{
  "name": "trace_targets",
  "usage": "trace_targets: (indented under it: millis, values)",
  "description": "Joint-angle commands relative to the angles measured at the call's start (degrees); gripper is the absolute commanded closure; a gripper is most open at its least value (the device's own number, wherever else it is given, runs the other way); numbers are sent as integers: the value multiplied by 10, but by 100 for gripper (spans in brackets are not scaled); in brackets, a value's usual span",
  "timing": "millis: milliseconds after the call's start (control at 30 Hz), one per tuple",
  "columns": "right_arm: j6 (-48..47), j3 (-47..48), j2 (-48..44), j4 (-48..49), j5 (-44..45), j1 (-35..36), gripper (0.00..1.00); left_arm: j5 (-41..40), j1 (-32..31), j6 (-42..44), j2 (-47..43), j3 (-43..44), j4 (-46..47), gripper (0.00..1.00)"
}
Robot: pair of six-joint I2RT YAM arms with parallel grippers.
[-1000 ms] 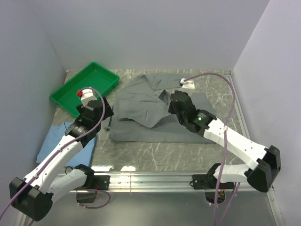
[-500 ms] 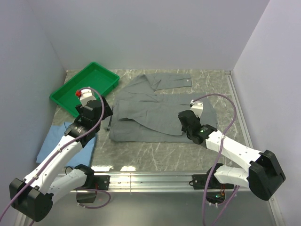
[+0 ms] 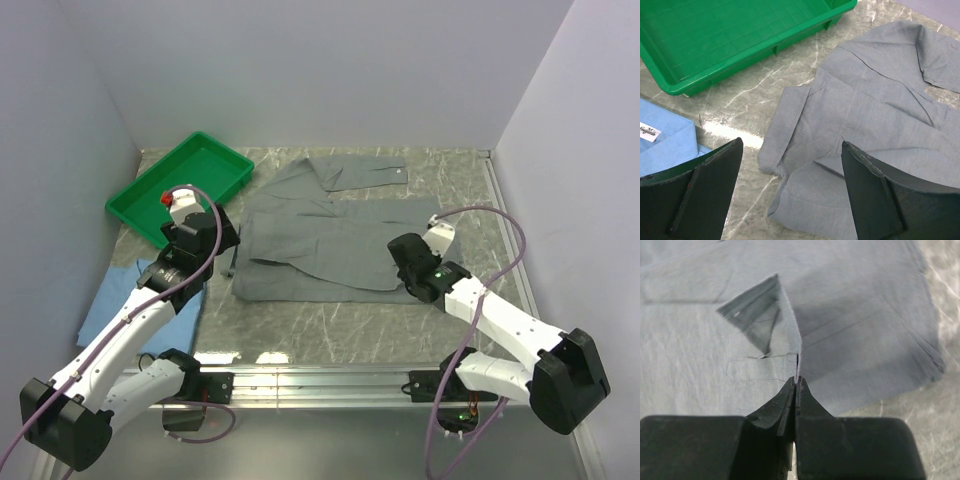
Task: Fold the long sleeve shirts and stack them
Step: Fold the shirt
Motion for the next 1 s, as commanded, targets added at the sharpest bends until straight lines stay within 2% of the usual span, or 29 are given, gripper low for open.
trace_targets:
  millis: [0,267,400,567,700,767,800,867,967]
  values:
    - [50,4,-1,-31,16,-30,100,5,3,-6,-3,-1,8,14]
    - [99,7,19,-75,3,-73,100,12,3,-5,-3,-3,10,14]
    - [103,16,40,-83,-12,-89,92,16,2,-4,2,-3,10,14]
    - [141,29,83,-125,-2,-105,91,19,3,-3,5,-4,9,14]
    - [162,38,99,-154,2,-118,81,24,2,-3,11,-3,10,14]
    - [169,38,101,-156,5,-127,68,26,2,-3,13,-2,9,14]
    - [165,37,102,-154,4,-132,57,27,2,-2,14,-2,10,14]
    - [150,40,104,-141,-3,-137,53,32,2,0,15,-2,11,14]
    - [125,53,108,-120,-5,-138,53,48,3,1,19,-2,12,14]
